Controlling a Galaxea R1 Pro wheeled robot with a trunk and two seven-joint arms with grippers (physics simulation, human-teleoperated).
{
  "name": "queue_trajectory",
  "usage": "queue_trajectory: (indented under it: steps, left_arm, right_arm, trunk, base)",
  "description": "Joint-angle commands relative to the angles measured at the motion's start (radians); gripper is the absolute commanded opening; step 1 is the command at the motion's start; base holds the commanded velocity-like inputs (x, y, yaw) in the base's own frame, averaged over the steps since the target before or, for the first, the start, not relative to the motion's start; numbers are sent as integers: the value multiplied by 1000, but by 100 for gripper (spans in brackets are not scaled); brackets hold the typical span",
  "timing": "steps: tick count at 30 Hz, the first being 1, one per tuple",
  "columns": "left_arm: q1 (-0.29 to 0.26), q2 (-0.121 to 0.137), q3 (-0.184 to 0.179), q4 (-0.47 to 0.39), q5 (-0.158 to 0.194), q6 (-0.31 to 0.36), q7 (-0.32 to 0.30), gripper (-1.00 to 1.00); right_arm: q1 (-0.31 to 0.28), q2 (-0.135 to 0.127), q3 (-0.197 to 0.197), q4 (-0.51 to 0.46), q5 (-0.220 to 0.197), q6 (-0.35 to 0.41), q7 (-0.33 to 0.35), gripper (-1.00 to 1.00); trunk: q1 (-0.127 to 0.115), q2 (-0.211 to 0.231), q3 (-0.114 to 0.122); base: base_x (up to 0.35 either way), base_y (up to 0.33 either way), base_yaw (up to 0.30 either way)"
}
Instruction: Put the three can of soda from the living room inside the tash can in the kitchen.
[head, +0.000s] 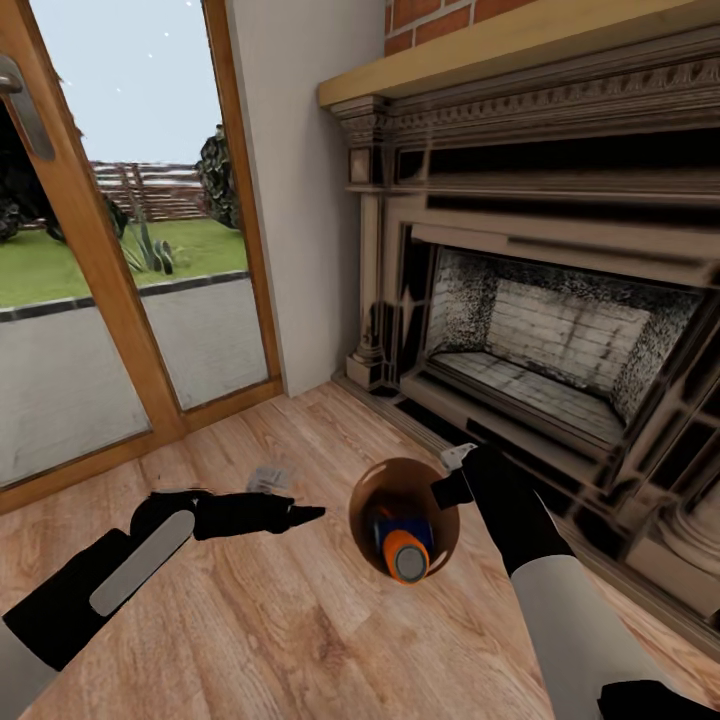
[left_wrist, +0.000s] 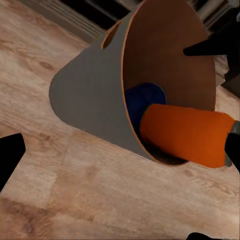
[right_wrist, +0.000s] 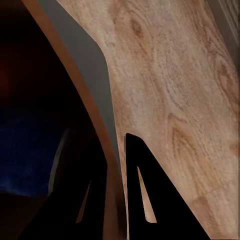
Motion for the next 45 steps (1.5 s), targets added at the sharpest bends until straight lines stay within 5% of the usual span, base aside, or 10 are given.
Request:
queue_trajectory:
  steps: [1,5,14,15,21,34,45]
  left_arm:
    - [18,6,0,14,1,-52,-1,100]
    - [67,18,0,98,1,-223,0,100]
    - [79,20,0,290,1,-426,-3,100]
    - [80,20,-1,342,1,-493,-3,100]
    - [80,17,-4,462,0,-625,-3,100]
    - [80,11,-8,537,0,-682,-4,100]
    - [80,10,-15,546,0,-682,-5,100]
  right_arm:
    - [0,-1,-1,4,-20,3,3,-100]
    - [0,-4,-9,33,-21,3,3,-100]
    - [1,-42,-13,42,-26,3,8,-100]
    - [1,-50,-13,42,-29,3,13,-100]
    - [1,-55,-34,43,-32,3,19,-100]
    - [-4,-84,-55,240,-33,3,23,-100]
    - [-9,-91,-63,257,-33,3,23,-100]
  trunk:
    - [0,0,0]
    - [0,0,0]
    - [0,0,0]
    - [0,0,0]
    - [0,0,0]
    - [0,0,0]
    - [0,0,0]
  base:
    - [0,0,0]
    - [0,0,0]
    - [0,0,0]
    - [0,0,0]
    - [0,0,0]
    - [0,0,0]
    - [0,0,0]
